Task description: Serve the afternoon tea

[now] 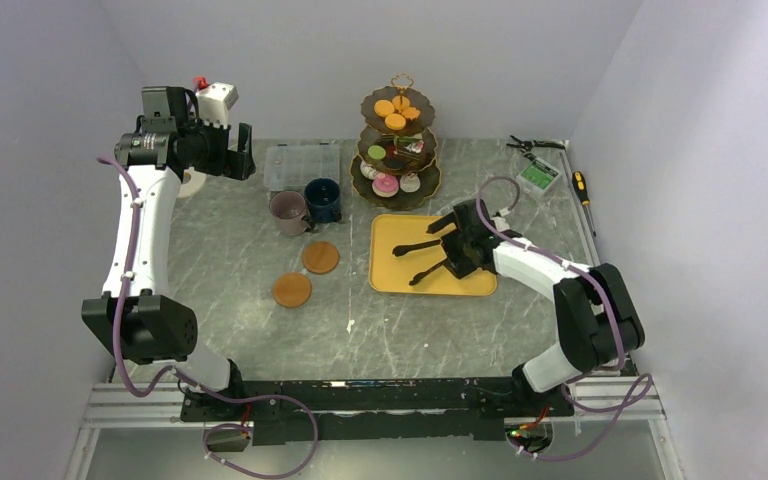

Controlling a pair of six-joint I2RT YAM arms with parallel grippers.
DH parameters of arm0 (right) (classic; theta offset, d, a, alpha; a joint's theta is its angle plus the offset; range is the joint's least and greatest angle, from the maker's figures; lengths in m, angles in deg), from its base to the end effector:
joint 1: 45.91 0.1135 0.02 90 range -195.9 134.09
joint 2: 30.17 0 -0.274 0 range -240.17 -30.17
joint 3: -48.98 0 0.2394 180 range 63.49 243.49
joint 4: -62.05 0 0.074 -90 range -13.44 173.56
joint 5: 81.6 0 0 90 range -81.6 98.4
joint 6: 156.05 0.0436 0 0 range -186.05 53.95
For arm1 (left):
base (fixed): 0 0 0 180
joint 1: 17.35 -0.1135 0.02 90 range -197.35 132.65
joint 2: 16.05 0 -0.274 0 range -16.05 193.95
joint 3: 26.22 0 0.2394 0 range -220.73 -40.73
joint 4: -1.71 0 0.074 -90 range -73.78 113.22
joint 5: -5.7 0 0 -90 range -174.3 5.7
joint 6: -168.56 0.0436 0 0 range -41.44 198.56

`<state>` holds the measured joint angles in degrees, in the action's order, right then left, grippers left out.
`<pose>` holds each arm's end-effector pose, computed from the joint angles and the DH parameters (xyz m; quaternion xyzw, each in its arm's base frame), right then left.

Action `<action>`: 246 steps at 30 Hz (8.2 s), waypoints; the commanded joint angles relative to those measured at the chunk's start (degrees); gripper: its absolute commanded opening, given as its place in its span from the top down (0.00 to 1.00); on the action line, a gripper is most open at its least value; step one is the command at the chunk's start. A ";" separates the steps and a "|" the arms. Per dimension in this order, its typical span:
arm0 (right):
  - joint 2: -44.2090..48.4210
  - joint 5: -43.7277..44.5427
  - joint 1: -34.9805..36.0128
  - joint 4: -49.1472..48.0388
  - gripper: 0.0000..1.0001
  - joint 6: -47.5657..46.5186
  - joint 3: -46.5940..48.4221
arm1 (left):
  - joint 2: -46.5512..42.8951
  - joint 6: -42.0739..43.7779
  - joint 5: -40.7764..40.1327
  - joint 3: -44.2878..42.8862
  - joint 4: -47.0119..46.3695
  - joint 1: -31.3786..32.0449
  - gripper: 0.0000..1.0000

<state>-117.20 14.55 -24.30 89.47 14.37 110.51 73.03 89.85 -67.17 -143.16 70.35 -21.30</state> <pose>0.2738 0.1034 0.1904 0.4797 0.8164 0.2148 0.2393 0.3150 0.0089 0.4238 0.1194 0.8932 -0.0796 0.4261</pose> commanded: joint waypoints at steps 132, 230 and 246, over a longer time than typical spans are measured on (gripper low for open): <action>-14.35 23.79 29.15 -3.66 0.81 -57.06 6.45 | -2.24 6.00 5.62 16.32 3.98 -5.37 0.07; 0.53 9.31 33.19 -21.43 0.39 -70.26 13.71 | 28.23 1.81 4.82 -10.29 3.82 2.12 0.23; 5.11 10.35 32.32 -19.41 0.38 -68.44 9.59 | 35.61 4.97 0.23 -8.63 0.86 5.78 0.71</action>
<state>-113.63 24.50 8.22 70.72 -54.91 119.96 108.85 93.96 -66.71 -151.58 73.06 -16.49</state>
